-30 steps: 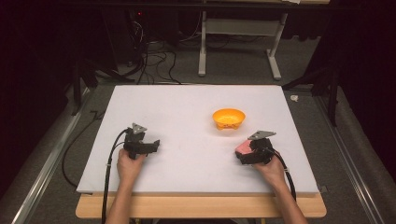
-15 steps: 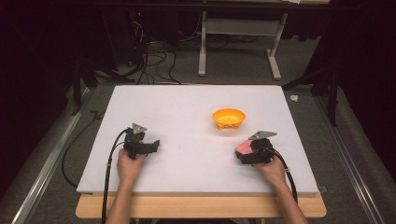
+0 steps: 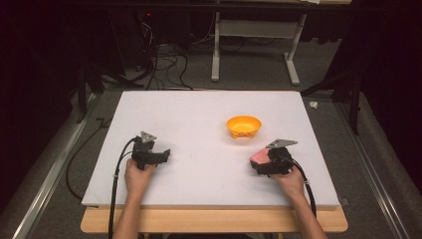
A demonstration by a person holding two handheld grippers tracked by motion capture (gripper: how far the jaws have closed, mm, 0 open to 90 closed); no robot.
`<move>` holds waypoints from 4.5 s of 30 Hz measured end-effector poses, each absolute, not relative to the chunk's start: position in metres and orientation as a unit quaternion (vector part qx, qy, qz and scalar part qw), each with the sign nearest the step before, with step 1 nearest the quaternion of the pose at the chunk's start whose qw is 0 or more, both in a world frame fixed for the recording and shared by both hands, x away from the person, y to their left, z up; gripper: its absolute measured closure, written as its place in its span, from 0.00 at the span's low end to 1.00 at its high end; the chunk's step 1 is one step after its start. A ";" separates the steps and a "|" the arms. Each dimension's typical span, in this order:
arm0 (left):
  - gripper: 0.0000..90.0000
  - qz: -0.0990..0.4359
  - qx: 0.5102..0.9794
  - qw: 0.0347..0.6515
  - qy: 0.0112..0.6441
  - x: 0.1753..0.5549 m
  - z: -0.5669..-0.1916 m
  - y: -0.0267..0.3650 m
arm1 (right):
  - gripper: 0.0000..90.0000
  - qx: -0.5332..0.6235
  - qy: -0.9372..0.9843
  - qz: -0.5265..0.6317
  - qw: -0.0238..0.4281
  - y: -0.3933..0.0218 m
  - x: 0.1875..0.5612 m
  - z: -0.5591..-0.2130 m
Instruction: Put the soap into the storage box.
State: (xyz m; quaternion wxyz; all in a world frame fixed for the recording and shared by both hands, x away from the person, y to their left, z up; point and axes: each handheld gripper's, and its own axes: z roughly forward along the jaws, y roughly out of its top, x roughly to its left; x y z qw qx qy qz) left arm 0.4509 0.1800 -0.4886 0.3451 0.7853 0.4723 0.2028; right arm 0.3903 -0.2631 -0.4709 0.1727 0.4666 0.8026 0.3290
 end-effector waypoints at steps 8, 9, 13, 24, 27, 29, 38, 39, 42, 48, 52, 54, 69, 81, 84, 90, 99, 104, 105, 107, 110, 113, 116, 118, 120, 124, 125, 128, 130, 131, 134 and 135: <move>0.19 0.203 0.785 0.345 0.472 0.451 -0.489 0.180 | 0.15 0.472 0.792 0.353 0.159 -0.266 0.387 -0.464; 0.19 0.203 0.785 0.345 0.472 0.451 -0.489 0.180 | 0.15 0.473 0.790 0.356 0.159 -0.266 0.386 -0.462; 0.19 0.203 0.785 0.345 0.473 0.451 -0.489 0.180 | 0.15 0.471 0.788 0.365 0.154 -0.267 0.385 -0.459; 0.19 0.202 0.785 0.345 0.473 0.451 -0.489 0.180 | 0.15 0.476 0.779 0.382 0.144 -0.263 0.383 -0.445; 0.19 0.202 0.785 0.346 0.473 0.451 -0.489 0.180 | 0.15 0.471 0.780 0.386 0.145 -0.261 0.383 -0.441; 0.19 0.202 0.785 0.346 0.473 0.451 -0.489 0.180 | 0.15 0.473 0.779 0.386 0.145 -0.261 0.383 -0.439; 0.19 0.202 0.784 0.347 0.473 0.451 -0.489 0.180 | 0.15 0.467 0.777 0.397 0.146 -0.258 0.386 -0.425; 0.19 0.202 0.784 0.347 0.473 0.451 -0.489 0.180 | 0.15 0.468 0.777 0.397 0.145 -0.257 0.386 -0.423; 0.19 0.202 0.784 0.347 0.473 0.451 -0.489 0.180 | 0.15 0.464 0.777 0.398 0.148 -0.256 0.388 -0.418; 0.19 0.202 0.784 0.346 0.473 0.451 -0.489 0.180 | 0.15 0.462 0.777 0.400 0.152 -0.256 0.392 -0.409; 0.19 0.202 0.785 0.346 0.473 0.451 -0.489 0.180 | 0.15 0.461 0.775 0.405 0.152 -0.256 0.395 -0.405; 0.19 0.202 0.785 0.346 0.473 0.451 -0.489 0.180 | 0.15 0.463 0.774 0.405 0.150 -0.256 0.396 -0.403; 0.19 0.202 0.785 0.346 0.473 0.451 -0.489 0.180 | 0.15 0.466 0.769 0.413 0.146 -0.254 0.411 -0.387; 0.19 0.202 0.784 0.347 0.473 0.451 -0.489 0.180 | 0.15 0.473 0.765 0.414 0.138 -0.250 0.428 -0.380; 0.19 0.202 0.784 0.347 0.473 0.451 -0.489 0.180 | 0.15 0.479 0.763 0.411 0.137 -0.248 0.433 -0.381; 0.19 0.202 0.785 0.346 0.473 0.451 -0.489 0.180 | 0.15 0.489 0.761 0.404 0.136 -0.247 0.441 -0.384; 0.19 0.202 0.785 0.346 0.473 0.451 -0.489 0.180 | 0.15 0.498 0.759 0.396 0.136 -0.243 0.454 -0.386; 0.19 0.202 0.785 0.347 0.472 0.451 -0.489 0.180 | 0.15 0.504 0.760 0.388 0.138 -0.240 0.461 -0.387; 0.19 0.202 0.785 0.347 0.473 0.451 -0.489 0.180 | 0.15 0.505 0.759 0.387 0.139 -0.239 0.463 -0.387; 0.19 0.202 0.785 0.347 0.473 0.451 -0.489 0.180 | 0.15 0.508 0.759 0.384 0.139 -0.238 0.465 -0.387; 0.19 0.202 0.785 0.347 0.473 0.451 -0.489 0.180 | 0.15 0.512 0.757 0.382 0.139 -0.236 0.470 -0.387; 0.19 0.202 0.785 0.347 0.473 0.451 -0.489 0.180 | 0.15 0.517 0.758 0.372 0.139 -0.232 0.475 -0.389; 0.19 0.202 0.785 0.347 0.473 0.451 -0.489 0.180 | 0.15 0.525 0.757 0.363 0.138 -0.230 0.479 -0.391; 0.19 0.202 0.785 0.347 0.473 0.451 -0.489 0.180 | 0.15 0.528 0.757 0.360 0.138 -0.229 0.482 -0.392; 0.19 0.202 0.785 0.346 0.473 0.451 -0.489 0.180 | 0.15 0.533 0.755 0.355 0.138 -0.227 0.485 -0.393; 0.19 0.202 0.785 0.346 0.473 0.451 -0.489 0.180 | 0.15 0.540 0.755 0.345 0.138 -0.225 0.490 -0.395; 0.19 0.202 0.785 0.346 0.473 0.451 -0.489 0.180 | 0.15 0.543 0.753 0.345 0.137 -0.225 0.491 -0.396; 0.19 0.202 0.785 0.346 0.473 0.451 -0.489 0.180 | 0.15 0.551 0.752 0.336 0.133 -0.223 0.494 -0.400; 0.19 0.202 0.785 0.346 0.473 0.451 -0.489 0.180 | 0.15 0.553 0.753 0.331 0.132 -0.222 0.497 -0.403; 0.19 0.202 0.785 0.346 0.473 0.451 -0.489 0.180 | 0.15 0.556 0.753 0.328 0.130 -0.222 0.498 -0.403; 0.19 0.202 0.785 0.346 0.473 0.451 -0.489 0.180 | 0.15 0.559 0.753 0.323 0.126 -0.220 0.501 -0.406; 0.19 0.202 0.785 0.346 0.473 0.451 -0.489 0.180 | 0.15 0.561 0.753 0.321 0.125 -0.219 0.502 -0.407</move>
